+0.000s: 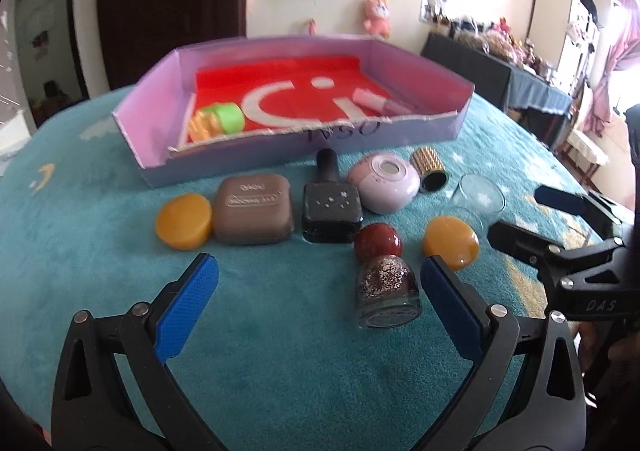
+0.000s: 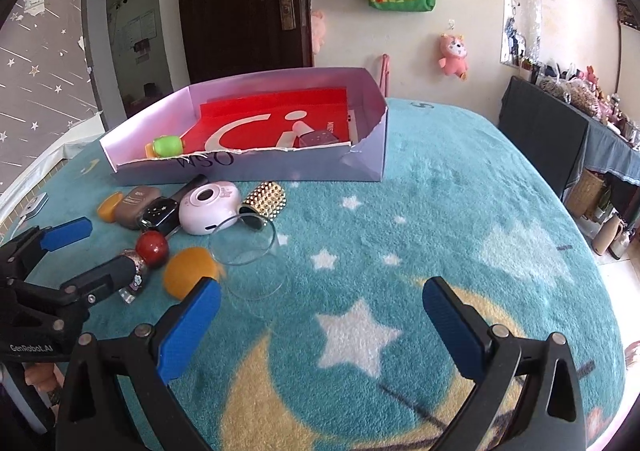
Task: Organize rigid objects
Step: 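Close the right gripper on the clear glass cup while the left gripper grasps the glitter jar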
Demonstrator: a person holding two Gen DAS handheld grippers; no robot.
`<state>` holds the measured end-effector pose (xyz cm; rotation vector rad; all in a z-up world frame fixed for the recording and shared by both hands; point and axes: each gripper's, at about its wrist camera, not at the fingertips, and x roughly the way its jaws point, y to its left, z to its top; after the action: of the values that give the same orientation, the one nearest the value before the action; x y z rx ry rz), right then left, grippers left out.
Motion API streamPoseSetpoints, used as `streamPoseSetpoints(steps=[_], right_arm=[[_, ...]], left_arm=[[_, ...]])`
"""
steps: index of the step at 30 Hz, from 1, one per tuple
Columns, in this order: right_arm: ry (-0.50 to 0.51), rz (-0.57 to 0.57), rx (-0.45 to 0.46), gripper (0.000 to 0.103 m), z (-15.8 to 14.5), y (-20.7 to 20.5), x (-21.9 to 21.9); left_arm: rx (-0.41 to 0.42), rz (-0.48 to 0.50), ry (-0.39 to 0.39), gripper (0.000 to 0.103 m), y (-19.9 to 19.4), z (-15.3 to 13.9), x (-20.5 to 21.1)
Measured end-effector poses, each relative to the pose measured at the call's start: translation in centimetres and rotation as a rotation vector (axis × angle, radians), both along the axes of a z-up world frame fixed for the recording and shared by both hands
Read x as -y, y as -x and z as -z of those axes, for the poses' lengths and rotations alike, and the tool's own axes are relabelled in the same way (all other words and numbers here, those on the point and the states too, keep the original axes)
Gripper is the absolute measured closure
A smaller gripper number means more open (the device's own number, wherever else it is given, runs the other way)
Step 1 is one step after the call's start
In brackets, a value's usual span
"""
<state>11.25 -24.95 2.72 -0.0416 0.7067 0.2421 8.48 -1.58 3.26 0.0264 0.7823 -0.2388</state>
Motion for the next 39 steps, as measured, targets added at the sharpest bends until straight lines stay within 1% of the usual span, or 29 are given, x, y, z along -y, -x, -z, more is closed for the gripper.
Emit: streamPoseSetpoints(steps=[2,4,9,11,15,17,19,21,23,26,28,29,30,31,32,34,39], right_arm=[[-0.002,-0.015,-0.03,0.0,-0.1,-0.7,-0.1],[-0.005,-0.031,-0.052,0.0,-0.1,-1.4,-0.2],[0.002,-0.052,-0.094,0.0,0.1,-2.6,-0.5],[-0.003,-0.057,-0.116,0.0,0.3,-3.0,-0.6],[0.008,-0.075,-0.138,0.004,0.4,-3.5,-1.0],[0.013,-0.086,-0.141,0.007,0.4,-3.6,-1.4],[0.009,-0.097,-0.144,0.011,0.5,-3.8,-1.6],[0.003,-0.104,-0.144,0.015,0.5,-4.0,-1.8],[0.0,-0.112,-0.14,0.017,0.5,-4.2,-2.0],[-0.006,-0.121,-0.134,0.021,0.4,-4.2,-2.1],[-0.011,-0.132,-0.129,0.028,0.4,-4.1,-2.2],[-0.014,-0.14,-0.126,0.03,0.4,-4.0,-2.2],[-0.017,-0.146,-0.122,0.036,0.4,-3.9,-2.2],[-0.027,-0.162,-0.119,0.043,0.4,-3.8,-2.3],[-0.035,-0.173,-0.116,0.046,0.4,-3.7,-2.3],[-0.057,-0.197,-0.115,0.059,0.4,-3.6,-2.3],[-0.091,-0.201,-0.104,0.059,0.0,-3.2,-2.0]], left_arm=[[-0.036,0.004,-0.005,0.0,-0.6,0.4,0.1],[-0.054,0.006,-0.01,0.001,-0.8,0.6,0.0],[-0.074,0.021,-0.014,0.001,-1.1,0.6,0.1],[-0.074,0.036,-0.021,0.004,-1.1,0.6,0.3],[-0.07,0.06,-0.031,0.014,-1.2,0.6,0.7],[-0.065,0.063,-0.036,0.018,-1.1,0.5,1.0],[-0.062,0.071,-0.035,0.026,-1.1,0.4,1.2],[-0.059,0.08,-0.036,0.032,-1.1,0.4,1.4],[-0.057,0.084,-0.039,0.034,-1.0,0.3,1.6],[-0.053,0.094,-0.031,0.045,-0.9,0.2,1.8],[-0.051,0.112,-0.018,0.063,-0.9,0.2,2.0],[-0.051,0.125,-0.007,0.068,-0.8,0.1,2.1],[-0.053,0.139,0.007,0.074,-0.7,0.1,2.3],[-0.052,0.139,0.004,0.074,-0.7,0.1,2.4],[-0.05,0.138,0.0,0.074,-0.7,0.1,2.5],[-0.048,0.135,-0.001,0.074,-0.5,0.0,2.5],[-0.026,0.128,0.007,0.074,-0.4,-0.9,2.2]])
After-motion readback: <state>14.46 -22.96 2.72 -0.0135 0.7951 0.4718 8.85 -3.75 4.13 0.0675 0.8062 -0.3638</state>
